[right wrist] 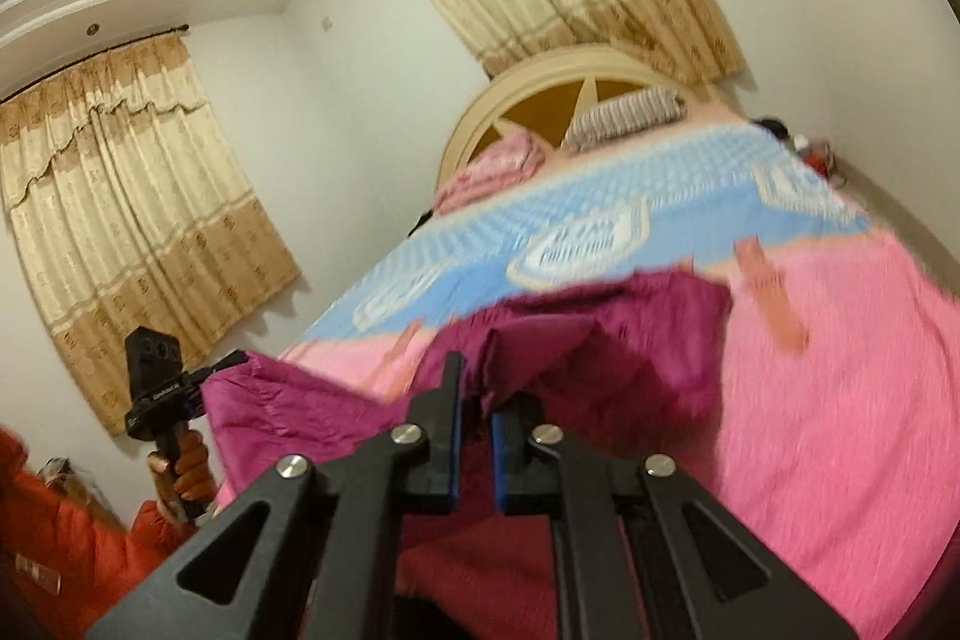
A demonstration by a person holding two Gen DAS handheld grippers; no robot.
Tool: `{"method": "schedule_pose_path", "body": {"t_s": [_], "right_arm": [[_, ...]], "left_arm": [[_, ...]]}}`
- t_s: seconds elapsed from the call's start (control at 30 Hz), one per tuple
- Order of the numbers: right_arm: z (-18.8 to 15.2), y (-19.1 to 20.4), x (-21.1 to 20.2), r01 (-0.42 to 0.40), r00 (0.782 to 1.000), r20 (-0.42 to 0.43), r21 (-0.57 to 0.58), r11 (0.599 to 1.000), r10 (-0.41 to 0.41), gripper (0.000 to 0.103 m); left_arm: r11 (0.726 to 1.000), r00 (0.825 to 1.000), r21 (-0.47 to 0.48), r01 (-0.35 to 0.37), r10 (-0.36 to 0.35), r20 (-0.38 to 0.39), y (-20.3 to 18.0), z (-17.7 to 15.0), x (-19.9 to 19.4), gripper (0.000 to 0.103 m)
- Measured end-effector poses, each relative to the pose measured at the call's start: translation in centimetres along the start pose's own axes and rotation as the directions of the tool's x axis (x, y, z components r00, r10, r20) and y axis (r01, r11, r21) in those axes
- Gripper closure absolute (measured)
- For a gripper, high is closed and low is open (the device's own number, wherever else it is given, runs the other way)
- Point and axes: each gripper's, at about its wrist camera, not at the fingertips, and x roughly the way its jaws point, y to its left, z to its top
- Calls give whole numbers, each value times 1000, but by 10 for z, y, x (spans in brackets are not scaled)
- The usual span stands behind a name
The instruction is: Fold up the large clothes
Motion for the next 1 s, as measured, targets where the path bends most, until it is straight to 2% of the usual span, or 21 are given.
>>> {"method": "schedule_pose_path", "body": {"t_s": [0.13, 0.27, 0.33, 0.4, 0.47, 0.53, 0.67, 0.73, 0.8, 0.83, 0.87, 0.93, 1.0], "right_arm": [[46, -19, 40, 81, 996, 37, 12, 997, -81, 93], [82, -52, 98, 155, 987, 31, 60, 986, -157, 93], [95, -71, 140, 229, 973, 17, 63, 971, -231, 93], [96, -89, 175, 295, 956, -9, 59, 954, -295, 93], [91, -107, 205, 346, 938, -47, 71, 936, -343, 92], [78, -130, 243, 383, 922, -107, 89, 919, -373, 92], [51, -152, 282, 468, 878, -141, 56, 882, -457, 88], [42, -164, 289, 495, 865, -146, 78, 866, -481, 72], [34, -177, 293, 544, 835, -171, 112, 832, -523, 26], [31, -182, 293, 561, 824, -185, 134, 817, -535, 13], [28, -188, 291, 559, 826, -190, 161, 813, -530, 0], [24, -198, 286, 525, 850, -185, 223, 821, -494, 0], [24, -205, 279, 502, 865, -192, 272, 821, -465, 0]], "left_arm": [[990, 990, -39, -137, 136, -19, 31, 38, 49, 97], [961, 963, -82, -264, 259, -76, 70, 64, 123, 97], [939, 939, -73, -336, 327, -108, 83, 66, 153, 97], [912, 907, -62, -405, 393, -151, 101, 65, 190, 97], [881, 870, -61, -469, 448, -208, 123, 58, 226, 97], [856, 839, -68, -512, 482, -253, 140, 49, 246, 97], [831, 809, -102, -547, 492, -322, 170, 31, 270, 96], [833, 814, -134, -536, 469, -343, 179, 24, 273, 96], [843, 838, -194, -502, 418, -350, 190, 18, 271, 96], [846, 853, -234, -479, 387, -349, 196, 17, 269, 96], [846, 873, -292, -447, 342, -347, 204, 16, 264, 96], [834, 902, -389, -391, 263, -342, 215, 20, 251, 95], [815, 919, -456, -357, 220, -327, 220, 26, 236, 94]]}}
